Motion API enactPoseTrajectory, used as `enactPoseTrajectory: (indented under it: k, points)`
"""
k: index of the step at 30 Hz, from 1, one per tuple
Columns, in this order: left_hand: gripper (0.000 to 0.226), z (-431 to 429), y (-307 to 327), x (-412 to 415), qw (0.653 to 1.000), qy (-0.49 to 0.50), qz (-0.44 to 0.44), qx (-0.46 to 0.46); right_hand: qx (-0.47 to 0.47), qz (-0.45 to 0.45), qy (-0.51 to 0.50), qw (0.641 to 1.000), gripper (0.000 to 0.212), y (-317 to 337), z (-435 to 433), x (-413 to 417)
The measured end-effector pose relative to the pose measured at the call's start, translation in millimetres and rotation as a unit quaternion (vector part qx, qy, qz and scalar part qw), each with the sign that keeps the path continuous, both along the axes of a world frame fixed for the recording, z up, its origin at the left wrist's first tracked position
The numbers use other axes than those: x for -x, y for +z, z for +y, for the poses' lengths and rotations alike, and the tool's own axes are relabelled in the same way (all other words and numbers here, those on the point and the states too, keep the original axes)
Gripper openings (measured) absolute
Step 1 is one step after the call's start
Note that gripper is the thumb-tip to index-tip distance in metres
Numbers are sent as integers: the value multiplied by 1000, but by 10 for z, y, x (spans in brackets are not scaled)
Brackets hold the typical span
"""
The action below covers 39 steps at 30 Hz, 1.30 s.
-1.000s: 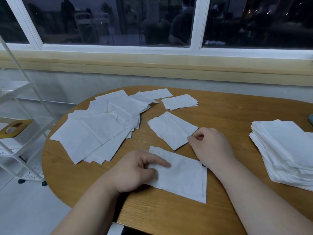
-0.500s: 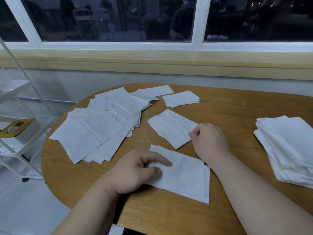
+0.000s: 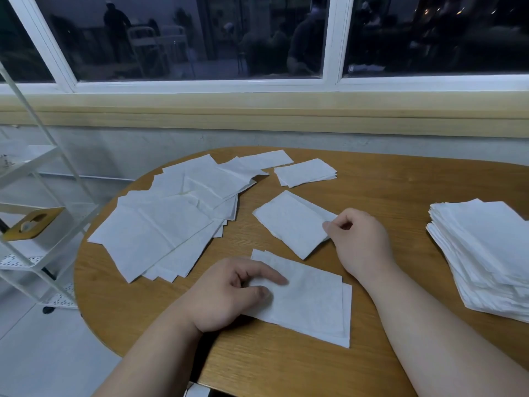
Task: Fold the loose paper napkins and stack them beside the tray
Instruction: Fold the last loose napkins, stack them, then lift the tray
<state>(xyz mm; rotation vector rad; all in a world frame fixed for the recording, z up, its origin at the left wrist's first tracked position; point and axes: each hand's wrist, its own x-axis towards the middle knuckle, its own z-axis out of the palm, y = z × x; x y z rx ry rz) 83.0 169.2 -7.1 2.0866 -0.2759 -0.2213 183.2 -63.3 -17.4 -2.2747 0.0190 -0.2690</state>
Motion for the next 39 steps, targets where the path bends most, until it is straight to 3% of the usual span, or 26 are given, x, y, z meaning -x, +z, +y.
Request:
enactPoseTrajectory:
  k: [8, 14, 18, 23, 27, 32, 35, 39]
  points:
    - [30, -21, -1, 9, 1000, 9, 1, -7, -186, -17, -8, 982, 18, 169, -27, 118]
    - [29, -8, -18, -5, 1000, 11, -4, -15, -379, 43, -19, 924, 12, 184, -1, 78]
    - [31, 5, -22, 0, 1000, 1, -7, -8, -218, 51, -33, 974, 30, 120, -20, 41]
    - [45, 23, -14, -3, 999, -19, -15, 33, -126, 18, -6, 992, 36, 229, -20, 123]
    - [59, 41, -24, 1, 998, 3, -57, 39, -182, 6, 38, 982, 37, 519, -142, 363]
    - [76, 73, -61, -19, 997, -9, -56, 56, -360, 86, 119, 921, 41, 545, -232, 890]
    - [78, 63, -49, 2, 996, -14, -70, 46, -322, 151, 153, 922, 38, 379, -134, 1037]
    - [79, 80, -54, -5, 997, -22, -71, 37, -224, 143, 149, 952, 40, 247, -16, 1014]
